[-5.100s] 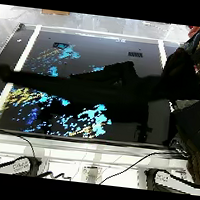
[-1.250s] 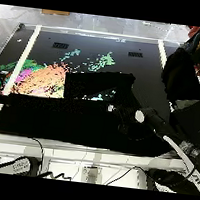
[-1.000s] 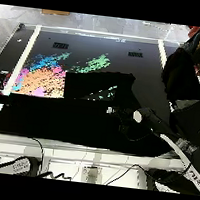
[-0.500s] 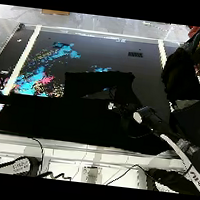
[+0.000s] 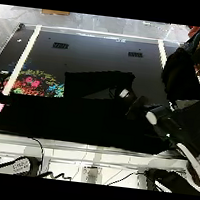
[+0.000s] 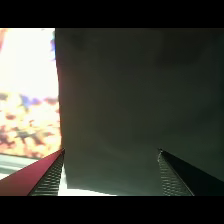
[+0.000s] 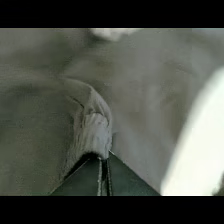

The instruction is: Fold the clothes and pants, and hang the long-sleeved shirts on hangers.

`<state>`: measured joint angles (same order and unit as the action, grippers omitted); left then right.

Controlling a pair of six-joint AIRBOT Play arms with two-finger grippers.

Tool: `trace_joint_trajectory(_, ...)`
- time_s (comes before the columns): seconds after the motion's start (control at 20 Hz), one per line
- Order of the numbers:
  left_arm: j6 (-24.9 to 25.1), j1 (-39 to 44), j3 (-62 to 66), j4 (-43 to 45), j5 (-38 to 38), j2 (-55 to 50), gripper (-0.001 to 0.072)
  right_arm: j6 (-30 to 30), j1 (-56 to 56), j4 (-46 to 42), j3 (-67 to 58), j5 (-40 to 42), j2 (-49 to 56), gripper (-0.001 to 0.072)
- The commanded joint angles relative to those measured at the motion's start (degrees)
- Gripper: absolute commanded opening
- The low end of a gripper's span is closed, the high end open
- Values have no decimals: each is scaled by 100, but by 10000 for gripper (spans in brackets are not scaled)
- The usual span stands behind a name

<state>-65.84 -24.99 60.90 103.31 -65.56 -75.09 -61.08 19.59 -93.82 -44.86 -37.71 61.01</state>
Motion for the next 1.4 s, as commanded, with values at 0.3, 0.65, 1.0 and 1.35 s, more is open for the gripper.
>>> trace_joint_trajectory(0.3,7,9,2,-2190,291,2,642,-1947,-3506,-35,0,-428,-566,21)
trace_joint_trajectory(0.65,26,603,2,-4207,1268,-28,643,-1941,-4140,72,0,-160,-557,21)
trace_joint_trajectory(1.0,-960,1506,2,-4693,1541,-981,642,-1941,-4133,149,0,-17,-551,21)
trace_joint_trajectory(1.35,459,1530,4,-6690,1547,-1836,639,-1941,-4133,181,0,-20,-551,21)
